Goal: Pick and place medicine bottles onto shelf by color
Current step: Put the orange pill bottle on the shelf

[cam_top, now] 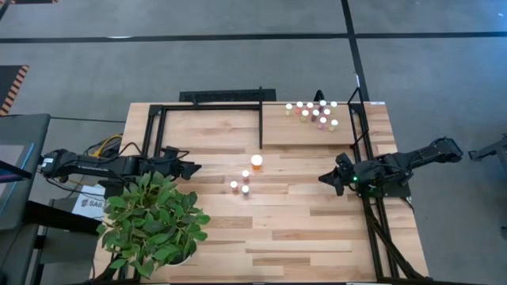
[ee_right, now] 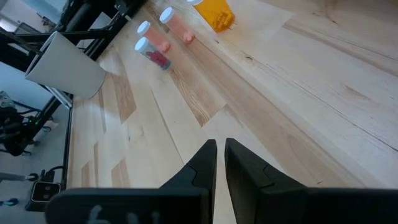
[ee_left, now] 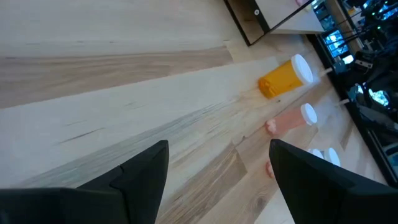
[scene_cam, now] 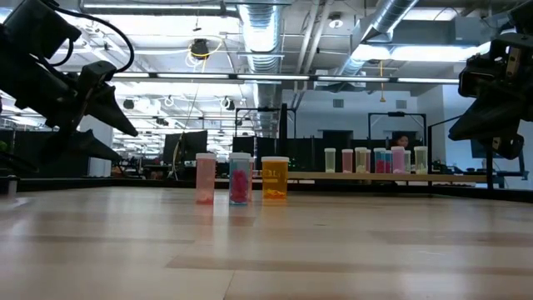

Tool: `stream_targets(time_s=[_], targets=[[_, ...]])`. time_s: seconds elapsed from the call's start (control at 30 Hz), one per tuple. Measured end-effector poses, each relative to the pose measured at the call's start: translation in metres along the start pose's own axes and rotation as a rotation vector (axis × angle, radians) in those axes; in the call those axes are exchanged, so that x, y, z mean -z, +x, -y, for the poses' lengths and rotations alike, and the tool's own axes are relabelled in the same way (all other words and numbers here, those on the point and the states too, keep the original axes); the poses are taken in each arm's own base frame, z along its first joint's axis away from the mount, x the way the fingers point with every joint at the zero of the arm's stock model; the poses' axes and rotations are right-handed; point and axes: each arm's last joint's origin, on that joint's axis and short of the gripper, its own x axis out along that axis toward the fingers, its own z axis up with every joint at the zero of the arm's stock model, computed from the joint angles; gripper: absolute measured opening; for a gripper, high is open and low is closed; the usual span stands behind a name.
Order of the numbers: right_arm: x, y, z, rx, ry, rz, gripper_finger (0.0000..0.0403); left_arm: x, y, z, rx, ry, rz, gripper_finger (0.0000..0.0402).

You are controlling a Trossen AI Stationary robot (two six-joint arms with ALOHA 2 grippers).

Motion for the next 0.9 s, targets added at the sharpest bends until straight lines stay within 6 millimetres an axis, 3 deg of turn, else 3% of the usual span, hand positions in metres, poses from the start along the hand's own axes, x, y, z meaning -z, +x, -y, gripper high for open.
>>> stream_targets(time_s=[0.53,0.63,0.9], targets=[[0.000,0.000,0.000,-0.001,0.000,0.001,0.0056,0.000,0.000,0.000,-0.002,-0.001,-0.001,0.0265],[-0.003,0.000,-0.001,0.010,0.012,0.072,0.0056,0.000,0.000,-0.001,-0.003,-0.002,-0.001,0.0265],[-0.022,-0.004,-0.017,-0.111,0.319,0.341,0.0056,0.000,0.000,-0.001,-0.003,-0.002,-0.001,0.0265]])
